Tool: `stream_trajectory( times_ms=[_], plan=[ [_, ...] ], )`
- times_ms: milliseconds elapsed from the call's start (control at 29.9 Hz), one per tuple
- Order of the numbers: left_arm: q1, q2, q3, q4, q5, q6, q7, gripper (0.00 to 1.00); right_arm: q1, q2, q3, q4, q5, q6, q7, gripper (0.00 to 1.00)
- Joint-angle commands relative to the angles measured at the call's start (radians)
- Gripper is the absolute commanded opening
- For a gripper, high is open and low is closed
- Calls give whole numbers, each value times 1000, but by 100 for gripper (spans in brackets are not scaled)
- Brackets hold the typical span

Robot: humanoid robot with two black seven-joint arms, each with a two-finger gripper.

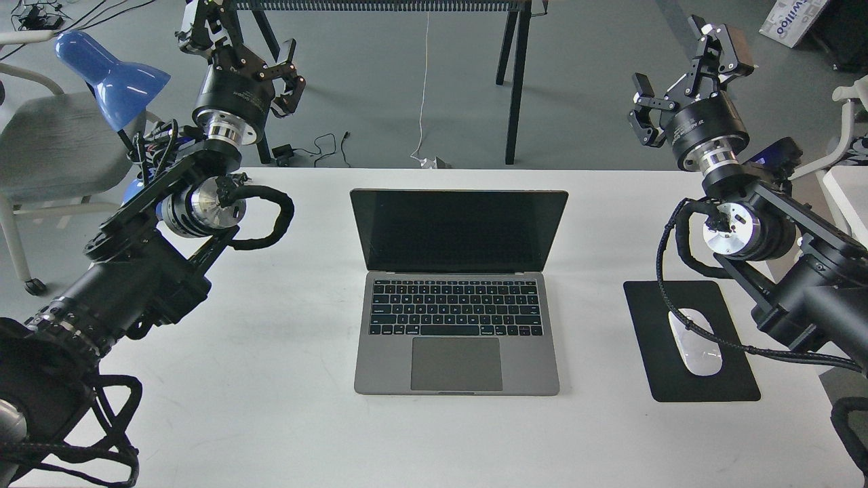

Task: Close notebook with right arm
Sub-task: 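Raise the right gripper and move it toward the laptop's screen top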

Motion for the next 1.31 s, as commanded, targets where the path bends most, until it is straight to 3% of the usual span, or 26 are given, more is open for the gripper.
stream_trajectory(
  times_ms=[0, 904, 1272],
  plan=[
    [0, -1, 2, 0, 0, 9, 0, 100, 0, 2, 0, 2, 0, 0, 0, 100],
    [-6, -9, 5, 3, 11, 34, 0, 100, 1, 11, -14, 5, -21, 1, -2, 100],
    [-5, -9, 5, 3, 11, 34, 0, 100, 60, 37, -205, -26, -124, -22, -14, 100]
  ],
)
